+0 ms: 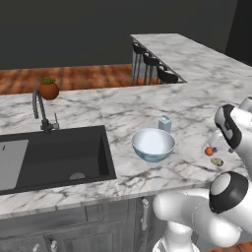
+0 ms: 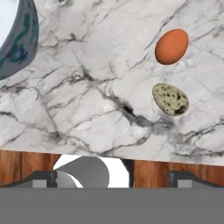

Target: Gather the eggs and milk located in the vicinity of the sink area and place them right next to the bowl.

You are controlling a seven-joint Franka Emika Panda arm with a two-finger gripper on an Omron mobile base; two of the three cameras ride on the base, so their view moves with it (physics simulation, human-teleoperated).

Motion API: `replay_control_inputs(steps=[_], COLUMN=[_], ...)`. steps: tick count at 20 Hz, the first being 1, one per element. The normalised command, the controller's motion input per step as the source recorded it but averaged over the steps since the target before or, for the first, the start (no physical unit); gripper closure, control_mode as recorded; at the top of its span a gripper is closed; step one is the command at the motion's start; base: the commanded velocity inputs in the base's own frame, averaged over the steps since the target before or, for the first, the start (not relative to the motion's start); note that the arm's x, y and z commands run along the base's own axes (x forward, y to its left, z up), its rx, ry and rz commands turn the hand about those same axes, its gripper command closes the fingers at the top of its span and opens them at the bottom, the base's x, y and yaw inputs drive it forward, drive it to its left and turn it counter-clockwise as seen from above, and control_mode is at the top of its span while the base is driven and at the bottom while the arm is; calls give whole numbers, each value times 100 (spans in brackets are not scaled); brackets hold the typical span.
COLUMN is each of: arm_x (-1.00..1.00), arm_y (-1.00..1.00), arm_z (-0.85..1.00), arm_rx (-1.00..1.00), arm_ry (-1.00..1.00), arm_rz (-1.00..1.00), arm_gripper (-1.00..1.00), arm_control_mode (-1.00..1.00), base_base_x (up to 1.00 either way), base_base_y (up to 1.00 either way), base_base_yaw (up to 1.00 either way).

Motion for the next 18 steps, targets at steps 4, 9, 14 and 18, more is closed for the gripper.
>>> replay_control_inputs(steps=[4, 9, 14, 18], arm_x=[19, 24, 25, 18], arm_y=[-14, -11, -12, -19], arm_z=[-26, -27, -25, -19], arm_rx=[-5, -6, -6, -3], arm_ry=[0, 0, 0, 0], arm_rz=[1, 2, 2, 2], arm_gripper=[-100, -100, -100, -100], arm_control_mode=[-100, -100, -100, -100], base_base_x=[0, 0, 0, 0], base_base_y=[0, 0, 0, 0], base_base_yaw=[0, 0, 0, 0])
